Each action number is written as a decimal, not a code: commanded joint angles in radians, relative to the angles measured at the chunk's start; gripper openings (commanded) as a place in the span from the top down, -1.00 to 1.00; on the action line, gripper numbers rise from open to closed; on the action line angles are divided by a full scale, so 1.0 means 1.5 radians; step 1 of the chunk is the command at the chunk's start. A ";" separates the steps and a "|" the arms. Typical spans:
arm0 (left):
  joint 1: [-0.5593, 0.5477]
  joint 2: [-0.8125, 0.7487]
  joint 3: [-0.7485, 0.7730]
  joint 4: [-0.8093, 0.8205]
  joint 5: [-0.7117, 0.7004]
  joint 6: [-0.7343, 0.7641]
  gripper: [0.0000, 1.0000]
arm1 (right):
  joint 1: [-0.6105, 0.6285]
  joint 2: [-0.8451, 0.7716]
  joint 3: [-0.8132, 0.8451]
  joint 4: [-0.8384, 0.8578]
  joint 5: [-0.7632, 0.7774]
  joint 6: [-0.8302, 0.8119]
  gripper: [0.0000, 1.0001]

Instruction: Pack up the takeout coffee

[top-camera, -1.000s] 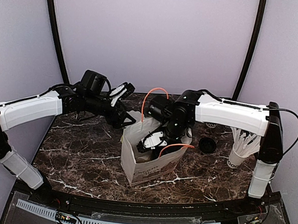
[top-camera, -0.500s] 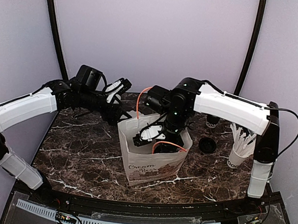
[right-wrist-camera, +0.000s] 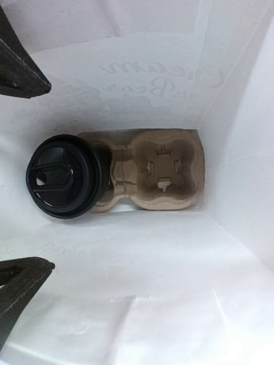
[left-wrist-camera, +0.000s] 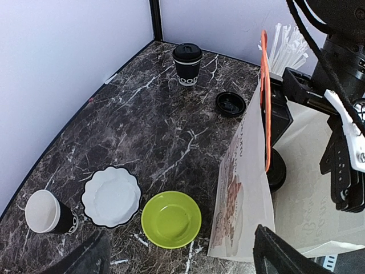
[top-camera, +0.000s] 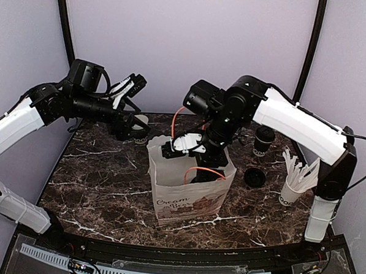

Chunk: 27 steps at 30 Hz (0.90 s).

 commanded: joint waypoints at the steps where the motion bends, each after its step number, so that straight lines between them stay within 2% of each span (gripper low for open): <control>1: 0.003 -0.006 0.031 -0.038 0.007 0.006 -0.77 | 0.005 -0.031 0.023 -0.007 -0.004 -0.009 -0.97; 7: 0.003 0.009 0.053 -0.024 -0.016 0.007 -0.76 | 0.002 -0.076 0.091 -0.002 -0.010 -0.038 -0.97; 13: 0.004 0.032 0.077 -0.013 -0.031 0.010 -0.76 | -0.039 -0.165 0.081 0.086 0.028 -0.037 -0.97; 17: 0.004 0.041 0.090 -0.013 -0.031 0.001 -0.75 | -0.136 -0.224 0.033 0.134 0.011 -0.026 -0.97; 21: 0.003 0.043 0.088 -0.003 -0.022 -0.004 -0.74 | -0.278 -0.253 -0.058 0.199 0.007 -0.028 -0.97; 24: 0.003 0.046 0.088 0.006 -0.027 -0.009 -0.72 | -0.401 -0.214 -0.099 0.243 -0.002 -0.004 -0.97; 27: 0.004 0.050 0.091 0.010 -0.051 -0.018 -0.71 | -0.504 -0.115 -0.054 0.220 -0.008 0.056 -0.92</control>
